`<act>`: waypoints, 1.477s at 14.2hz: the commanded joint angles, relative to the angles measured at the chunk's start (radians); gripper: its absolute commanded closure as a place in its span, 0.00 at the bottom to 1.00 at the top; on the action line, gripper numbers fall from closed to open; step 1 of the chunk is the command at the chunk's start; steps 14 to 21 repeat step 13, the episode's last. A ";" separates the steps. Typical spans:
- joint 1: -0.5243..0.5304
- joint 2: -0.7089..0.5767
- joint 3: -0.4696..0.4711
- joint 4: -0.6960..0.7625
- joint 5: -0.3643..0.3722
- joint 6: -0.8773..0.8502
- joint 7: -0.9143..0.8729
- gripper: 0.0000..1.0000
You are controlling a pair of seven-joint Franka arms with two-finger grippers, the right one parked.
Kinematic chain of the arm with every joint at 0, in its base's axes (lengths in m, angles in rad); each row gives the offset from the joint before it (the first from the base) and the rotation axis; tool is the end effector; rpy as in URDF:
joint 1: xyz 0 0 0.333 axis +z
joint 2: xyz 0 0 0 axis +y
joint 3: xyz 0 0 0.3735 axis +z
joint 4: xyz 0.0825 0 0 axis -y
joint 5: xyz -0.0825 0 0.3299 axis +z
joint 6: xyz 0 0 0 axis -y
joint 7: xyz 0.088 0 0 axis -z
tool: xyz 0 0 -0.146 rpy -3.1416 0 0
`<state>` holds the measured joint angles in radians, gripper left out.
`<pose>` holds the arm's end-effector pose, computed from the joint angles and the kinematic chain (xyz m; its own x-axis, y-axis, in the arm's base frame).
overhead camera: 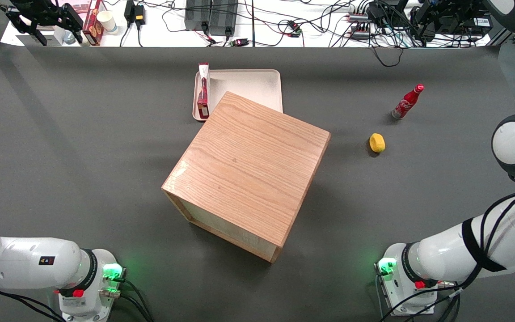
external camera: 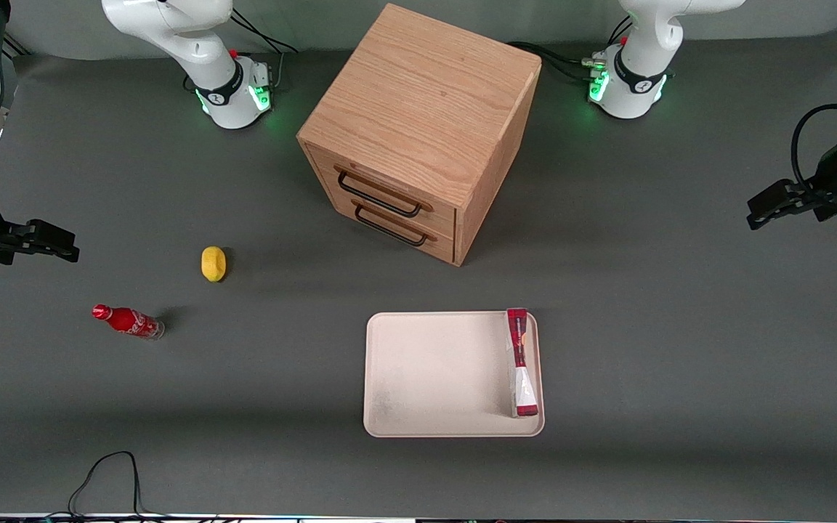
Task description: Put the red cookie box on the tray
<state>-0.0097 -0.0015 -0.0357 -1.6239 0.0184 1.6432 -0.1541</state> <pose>0.5063 -0.0205 0.6279 0.9940 0.1071 0.0234 0.1075 -0.9941 -0.0150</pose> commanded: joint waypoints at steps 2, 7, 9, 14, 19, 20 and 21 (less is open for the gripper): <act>-0.001 -0.021 0.004 -0.010 -0.020 -0.013 0.016 0.00; -0.001 -0.017 0.007 -0.001 -0.023 -0.014 0.041 0.00; -0.001 -0.012 0.005 0.001 -0.023 -0.014 0.042 0.00; -0.001 -0.012 0.005 0.001 -0.023 -0.016 0.042 0.00; -0.001 -0.012 0.005 0.001 -0.023 -0.016 0.042 0.00; -0.001 -0.012 0.005 0.001 -0.023 -0.016 0.042 0.00; -0.001 -0.012 0.005 0.001 -0.023 -0.016 0.042 0.00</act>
